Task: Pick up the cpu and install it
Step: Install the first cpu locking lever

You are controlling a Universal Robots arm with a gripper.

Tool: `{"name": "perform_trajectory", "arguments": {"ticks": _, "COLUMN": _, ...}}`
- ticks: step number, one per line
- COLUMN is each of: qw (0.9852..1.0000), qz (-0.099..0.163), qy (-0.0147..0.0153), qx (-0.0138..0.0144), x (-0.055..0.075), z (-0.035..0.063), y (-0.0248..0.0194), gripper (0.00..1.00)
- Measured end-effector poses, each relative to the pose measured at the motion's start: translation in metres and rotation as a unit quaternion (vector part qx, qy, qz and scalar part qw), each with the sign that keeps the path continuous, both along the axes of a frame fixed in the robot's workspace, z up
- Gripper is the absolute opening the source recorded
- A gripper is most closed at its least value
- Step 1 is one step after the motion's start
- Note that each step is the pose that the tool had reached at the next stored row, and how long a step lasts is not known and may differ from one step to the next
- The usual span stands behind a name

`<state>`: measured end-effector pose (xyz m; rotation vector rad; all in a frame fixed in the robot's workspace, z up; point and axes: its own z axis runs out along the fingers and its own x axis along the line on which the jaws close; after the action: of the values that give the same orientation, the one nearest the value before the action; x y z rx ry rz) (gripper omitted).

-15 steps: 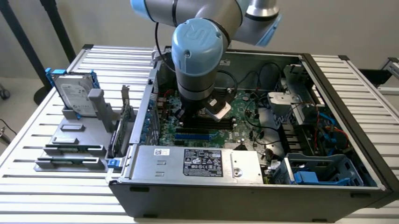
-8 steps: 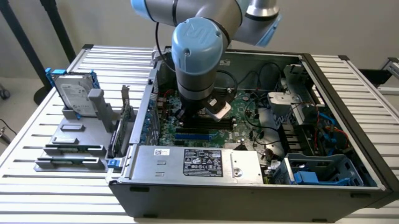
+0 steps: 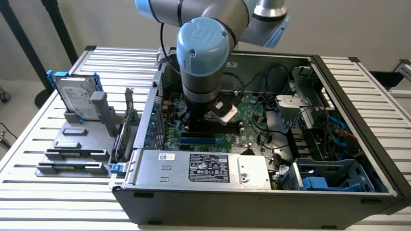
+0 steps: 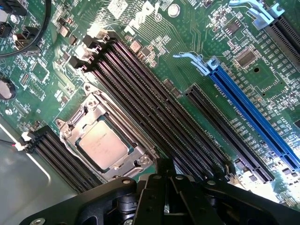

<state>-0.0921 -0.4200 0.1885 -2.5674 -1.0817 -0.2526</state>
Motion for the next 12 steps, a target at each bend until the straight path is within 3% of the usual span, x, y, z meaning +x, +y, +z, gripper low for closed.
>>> {"name": "perform_trajectory", "arguments": {"ticks": 5, "qw": 1.0, "qz": 0.0, "qy": 0.0001, "qx": 0.0002, "x": -0.0018, "z": 0.0001, "y": 0.0007, "gripper": 0.11}}
{"name": "perform_trajectory", "arguments": {"ticks": 10, "qw": 1.0, "qz": 0.0, "qy": 0.0, "qx": 0.0005, "x": -0.0021, "z": 0.0, "y": 0.0074, "gripper": 0.11}}
{"name": "perform_trajectory", "arguments": {"ticks": 12, "qw": 1.0, "qz": 0.001, "qy": 0.0, "qx": 0.0006, "x": -0.0022, "z": 0.0, "y": 0.0078, "gripper": 0.11}}
